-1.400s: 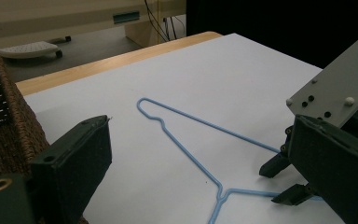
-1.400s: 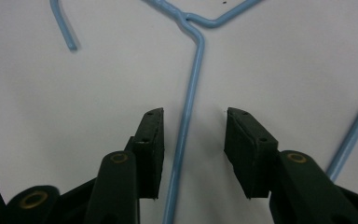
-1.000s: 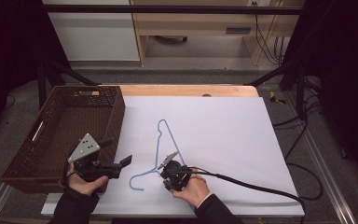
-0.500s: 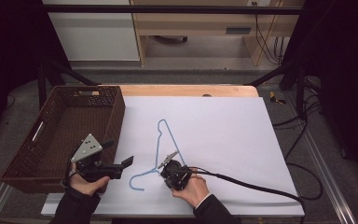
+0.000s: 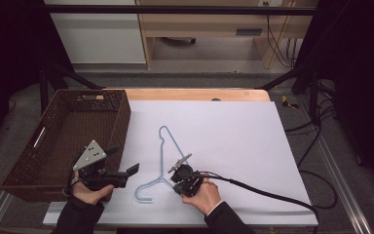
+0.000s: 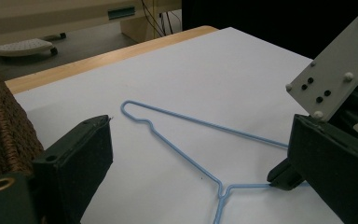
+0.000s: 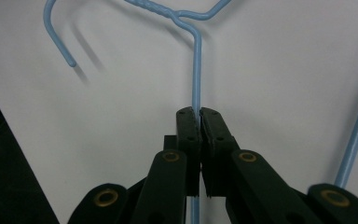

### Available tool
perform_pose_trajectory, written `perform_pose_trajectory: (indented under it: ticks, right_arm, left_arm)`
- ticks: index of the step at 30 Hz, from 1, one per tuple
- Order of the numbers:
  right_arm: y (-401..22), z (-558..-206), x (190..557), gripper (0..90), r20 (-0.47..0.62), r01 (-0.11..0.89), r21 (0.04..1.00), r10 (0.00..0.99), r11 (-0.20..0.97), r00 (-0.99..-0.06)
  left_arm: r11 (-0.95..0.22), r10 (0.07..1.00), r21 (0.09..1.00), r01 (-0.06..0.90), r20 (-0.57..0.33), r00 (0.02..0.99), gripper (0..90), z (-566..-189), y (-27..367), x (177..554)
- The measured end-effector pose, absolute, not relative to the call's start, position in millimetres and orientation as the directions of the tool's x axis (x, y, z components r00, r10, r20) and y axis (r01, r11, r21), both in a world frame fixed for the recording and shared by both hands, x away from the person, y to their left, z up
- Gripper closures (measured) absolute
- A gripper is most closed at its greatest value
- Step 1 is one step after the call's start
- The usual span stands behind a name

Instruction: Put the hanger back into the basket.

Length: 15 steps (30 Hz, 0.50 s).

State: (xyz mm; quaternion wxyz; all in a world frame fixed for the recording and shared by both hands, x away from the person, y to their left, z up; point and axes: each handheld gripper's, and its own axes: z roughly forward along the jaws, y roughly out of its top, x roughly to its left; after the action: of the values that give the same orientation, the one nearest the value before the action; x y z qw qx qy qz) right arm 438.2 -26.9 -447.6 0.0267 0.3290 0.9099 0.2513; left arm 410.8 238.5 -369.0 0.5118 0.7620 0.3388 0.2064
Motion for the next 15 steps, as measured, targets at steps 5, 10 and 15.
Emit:
perform_pose_trajectory:
  ticks: [5, 10, 15]
  right_arm:
    - [-35, -437, 440, 87.8, 0.143, 0.582, 0.506, 0.603, 0.637, -0.785]
    - [-47, -427, 443, 87.9, 0.173, 0.587, 0.536, 0.601, 0.607, -0.78]
    - [-53, -417, 443, 87.8, 0.17, 0.575, 0.564, 0.598, 0.592, -0.783]
  left_arm:
    - [-0.238, 0.718, 0.923, 0.304, -0.043, 0.694, 5.8, -369, 239, 410]
    - [-0.242, 0.703, 0.92, 0.308, -0.053, 0.709, 4.7, -370, 238, 407]
    - [-0.255, 0.696, 0.913, 0.319, -0.055, 0.716, 3.0, -374, 234, 402]
